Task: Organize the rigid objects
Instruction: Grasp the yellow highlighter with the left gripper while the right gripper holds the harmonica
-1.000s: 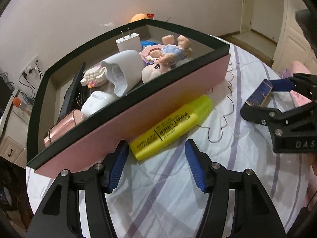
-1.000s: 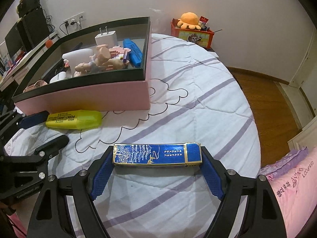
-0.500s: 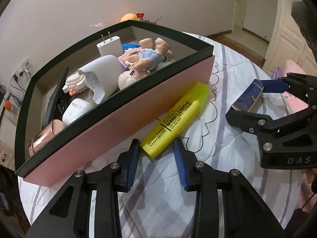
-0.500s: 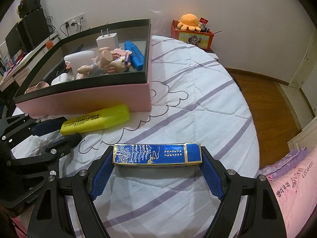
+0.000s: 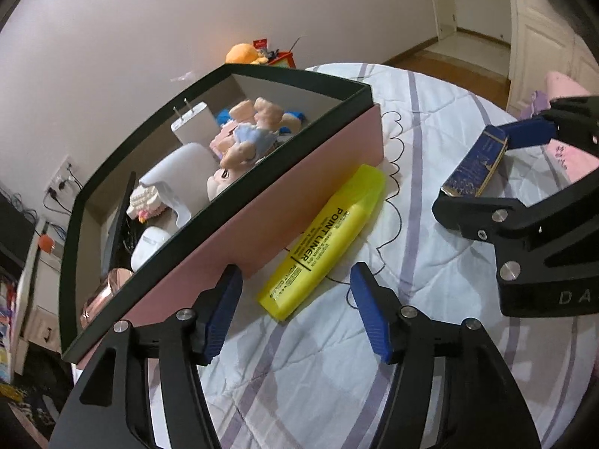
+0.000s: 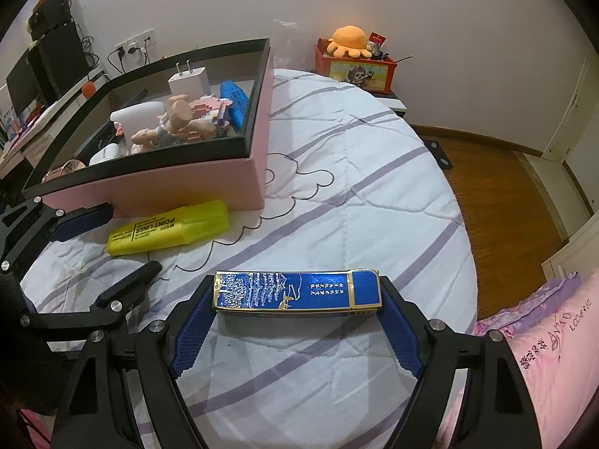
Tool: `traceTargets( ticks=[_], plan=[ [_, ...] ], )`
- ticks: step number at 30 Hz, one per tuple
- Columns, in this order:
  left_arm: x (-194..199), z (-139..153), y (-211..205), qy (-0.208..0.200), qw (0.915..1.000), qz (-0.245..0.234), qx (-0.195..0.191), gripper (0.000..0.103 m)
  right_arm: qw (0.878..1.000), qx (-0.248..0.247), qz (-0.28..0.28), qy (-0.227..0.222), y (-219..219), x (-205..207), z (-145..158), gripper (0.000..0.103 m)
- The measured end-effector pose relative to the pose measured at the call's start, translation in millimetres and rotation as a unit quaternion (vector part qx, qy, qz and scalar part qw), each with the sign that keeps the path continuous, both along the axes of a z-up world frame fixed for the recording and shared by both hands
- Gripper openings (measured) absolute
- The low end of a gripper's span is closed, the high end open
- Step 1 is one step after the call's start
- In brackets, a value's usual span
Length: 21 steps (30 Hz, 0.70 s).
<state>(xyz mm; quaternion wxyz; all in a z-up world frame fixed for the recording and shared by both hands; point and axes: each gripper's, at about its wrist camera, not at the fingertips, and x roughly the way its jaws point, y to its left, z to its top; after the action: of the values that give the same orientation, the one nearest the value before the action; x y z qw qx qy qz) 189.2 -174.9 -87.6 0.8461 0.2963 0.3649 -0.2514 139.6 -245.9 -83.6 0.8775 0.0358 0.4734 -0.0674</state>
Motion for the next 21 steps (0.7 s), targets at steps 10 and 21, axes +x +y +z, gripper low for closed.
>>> traceTargets(
  ticks=[10, 21],
  plan=[
    [2.3, 2.9, -5.7, 0.038, 0.9978, -0.032, -0.044, 0.051, 1.000, 0.007, 0.000, 0.001, -4.3, 2.2, -3.5, 0.083],
    [3.1, 3.7, -5.4, 0.072, 0.9931, -0.036, -0.086, 0.023, 1.000, 0.009, -0.007, -0.001, -12.8, 0.7, -1.6, 0.083]
  ],
)
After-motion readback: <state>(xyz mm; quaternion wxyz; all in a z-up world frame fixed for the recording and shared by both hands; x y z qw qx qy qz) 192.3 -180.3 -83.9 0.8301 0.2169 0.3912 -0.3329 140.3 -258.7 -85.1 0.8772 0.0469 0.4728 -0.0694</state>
